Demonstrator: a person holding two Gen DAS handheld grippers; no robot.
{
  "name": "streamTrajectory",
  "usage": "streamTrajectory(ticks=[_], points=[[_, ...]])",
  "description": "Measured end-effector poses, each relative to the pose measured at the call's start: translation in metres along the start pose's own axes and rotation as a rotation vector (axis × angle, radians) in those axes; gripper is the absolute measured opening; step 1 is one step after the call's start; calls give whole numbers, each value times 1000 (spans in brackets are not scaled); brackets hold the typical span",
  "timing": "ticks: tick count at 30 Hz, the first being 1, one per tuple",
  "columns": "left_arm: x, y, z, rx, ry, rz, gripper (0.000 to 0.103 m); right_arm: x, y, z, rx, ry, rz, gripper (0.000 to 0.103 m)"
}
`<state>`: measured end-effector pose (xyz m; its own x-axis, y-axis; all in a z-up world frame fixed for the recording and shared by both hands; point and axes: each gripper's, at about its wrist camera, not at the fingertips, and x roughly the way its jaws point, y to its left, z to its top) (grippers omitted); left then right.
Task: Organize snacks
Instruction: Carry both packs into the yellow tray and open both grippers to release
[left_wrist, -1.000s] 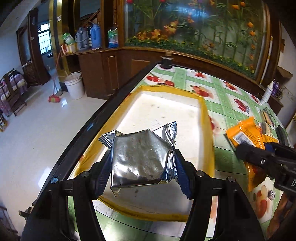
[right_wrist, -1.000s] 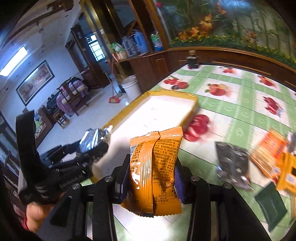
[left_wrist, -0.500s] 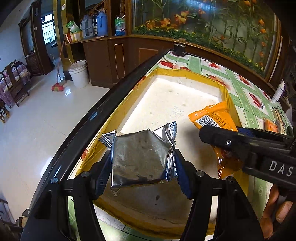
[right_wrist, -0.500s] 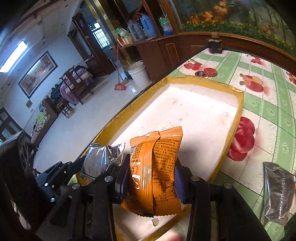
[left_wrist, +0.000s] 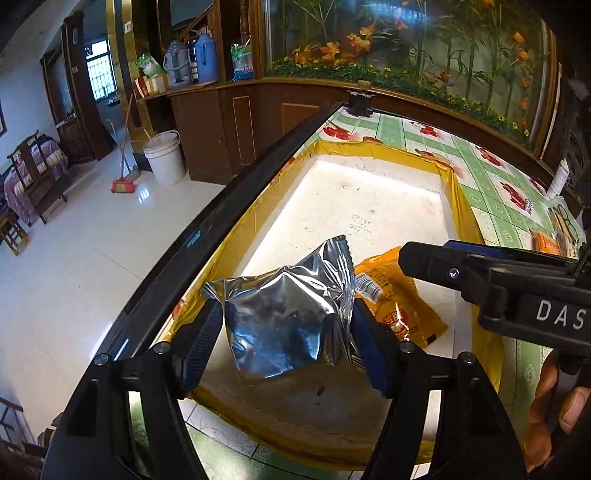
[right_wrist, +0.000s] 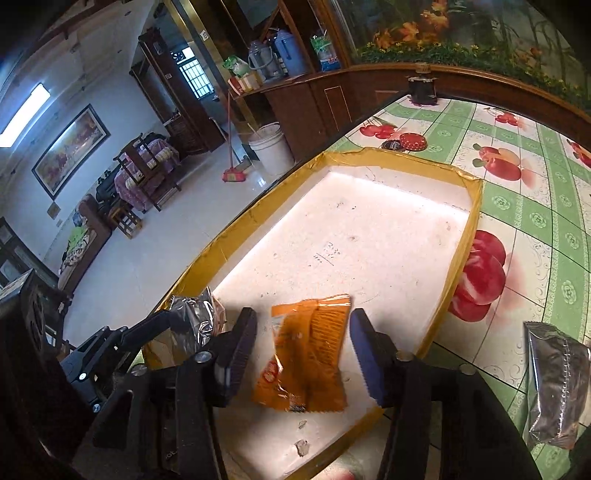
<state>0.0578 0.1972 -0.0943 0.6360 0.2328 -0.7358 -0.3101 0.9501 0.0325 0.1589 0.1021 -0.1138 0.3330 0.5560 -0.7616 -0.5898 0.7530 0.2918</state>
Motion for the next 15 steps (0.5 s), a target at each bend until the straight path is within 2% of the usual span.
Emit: streamTrajectory(ticks=[1, 3, 8, 15], points=[[-3, -1, 1, 6, -12, 10, 72, -2, 0, 0, 1, -5, -6, 65], [-9, -2, 1, 13, -38, 36, 77, -11, -2, -1, -1, -26, -18, 65], [-28, 2, 5, 3, -90, 51, 77, -40, -5, -3, -1, -90, -43, 68], [-62, 0, 12, -18, -181, 45, 83, -97, 3, -17, -47, -207, -137, 84]])
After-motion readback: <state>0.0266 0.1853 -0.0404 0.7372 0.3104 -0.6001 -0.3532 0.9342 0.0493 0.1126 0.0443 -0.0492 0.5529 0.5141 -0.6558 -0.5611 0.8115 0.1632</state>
